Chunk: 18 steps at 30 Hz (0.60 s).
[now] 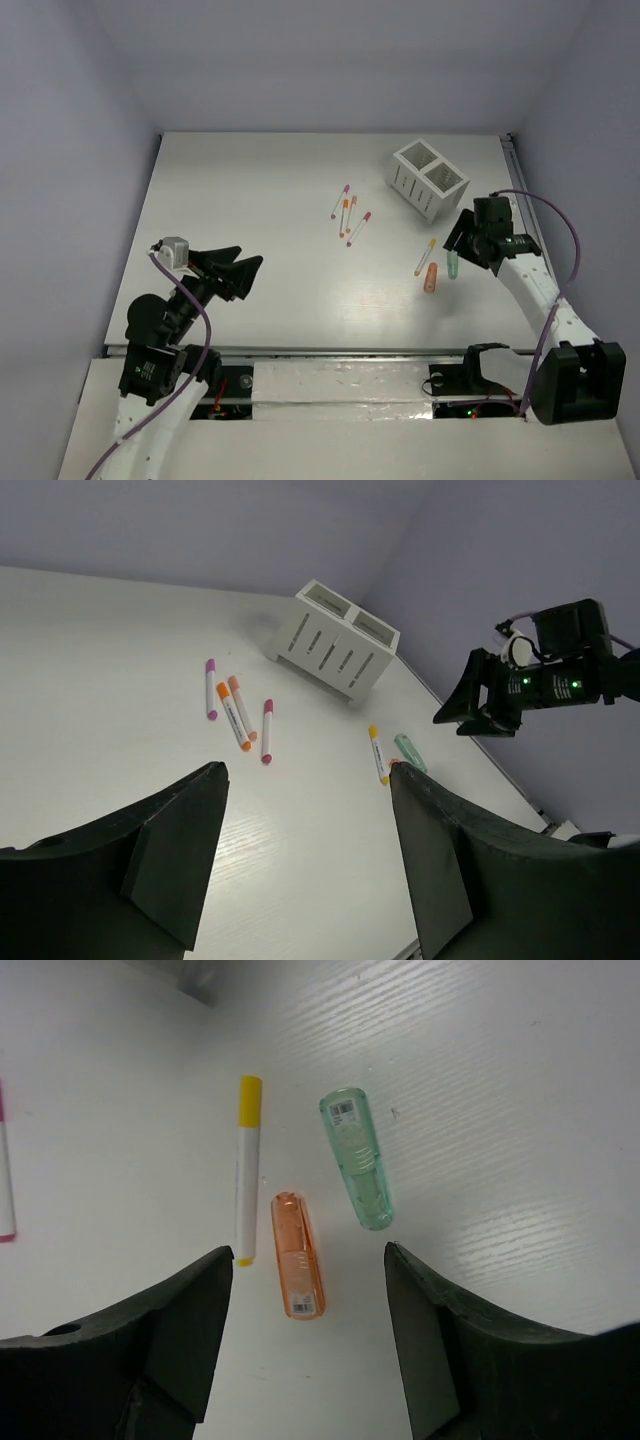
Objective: Sort the stationery into containers
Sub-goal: Pick up the stationery from the center of the board.
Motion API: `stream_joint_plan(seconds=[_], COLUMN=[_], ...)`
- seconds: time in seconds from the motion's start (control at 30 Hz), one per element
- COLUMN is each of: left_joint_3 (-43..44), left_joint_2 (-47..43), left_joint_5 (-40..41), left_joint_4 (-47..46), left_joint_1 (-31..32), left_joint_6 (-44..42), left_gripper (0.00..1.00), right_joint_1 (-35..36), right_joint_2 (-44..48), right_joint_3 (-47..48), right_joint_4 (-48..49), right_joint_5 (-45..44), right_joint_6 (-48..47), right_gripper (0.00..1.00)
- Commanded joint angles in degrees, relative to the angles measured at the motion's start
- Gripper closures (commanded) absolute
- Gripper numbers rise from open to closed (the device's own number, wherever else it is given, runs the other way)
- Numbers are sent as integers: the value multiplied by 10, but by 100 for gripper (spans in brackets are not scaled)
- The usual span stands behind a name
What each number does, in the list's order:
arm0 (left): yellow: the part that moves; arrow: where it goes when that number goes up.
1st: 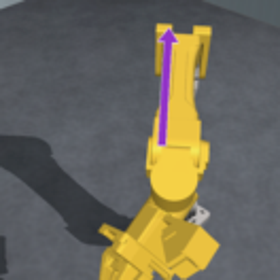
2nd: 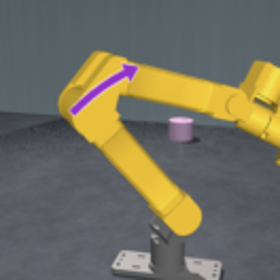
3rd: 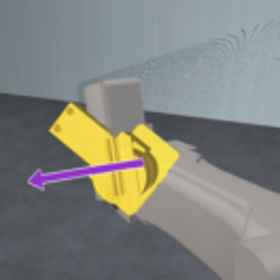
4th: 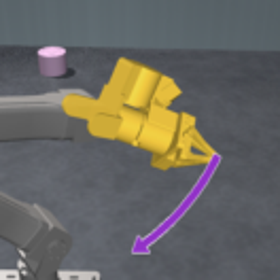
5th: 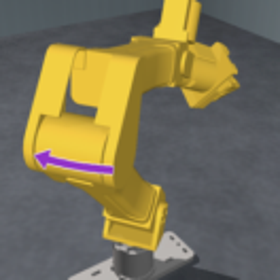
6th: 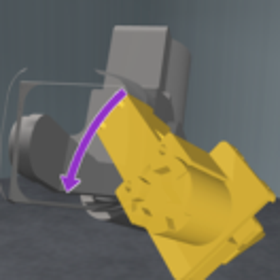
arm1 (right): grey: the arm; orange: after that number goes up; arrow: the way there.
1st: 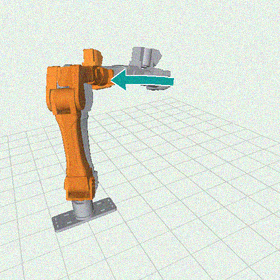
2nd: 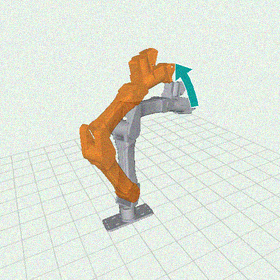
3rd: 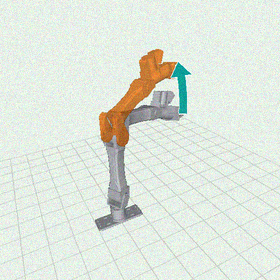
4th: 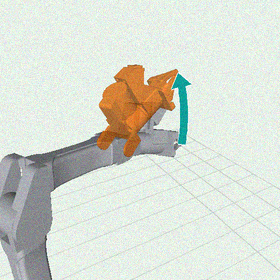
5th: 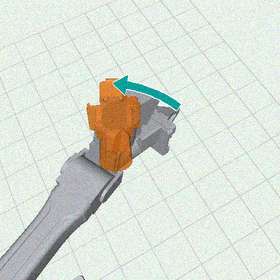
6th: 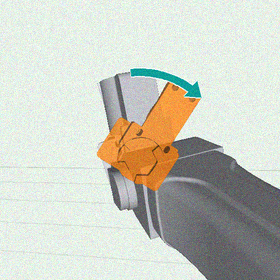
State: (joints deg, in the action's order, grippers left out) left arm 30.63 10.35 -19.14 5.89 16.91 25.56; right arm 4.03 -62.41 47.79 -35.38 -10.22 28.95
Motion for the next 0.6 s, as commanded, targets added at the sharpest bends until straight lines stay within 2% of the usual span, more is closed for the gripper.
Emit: stream_joint_plan(seconds=[0.0, 0.3, 0.57], left_joint_3=[21, 20, 19], left_joint_2=[-16, -26, -38], left_joint_5=[-7, 2, 6], left_joint_4=[-18, -17, -16], left_joint_1=[2, 8, 18], left_joint_6=[-12, -11, -13], left_gripper=[37, 37, 37], right_joint_1=[-9, -49, -49], right_joint_2=[-19, -125, -207], right_joint_3=[3, 15, 75], right_joint_4=[30, 54, 13], right_joint_5=[-30, 27, 34], right_joint_6=[-2, -34, -83], right_gripper=[32, 33, 33])
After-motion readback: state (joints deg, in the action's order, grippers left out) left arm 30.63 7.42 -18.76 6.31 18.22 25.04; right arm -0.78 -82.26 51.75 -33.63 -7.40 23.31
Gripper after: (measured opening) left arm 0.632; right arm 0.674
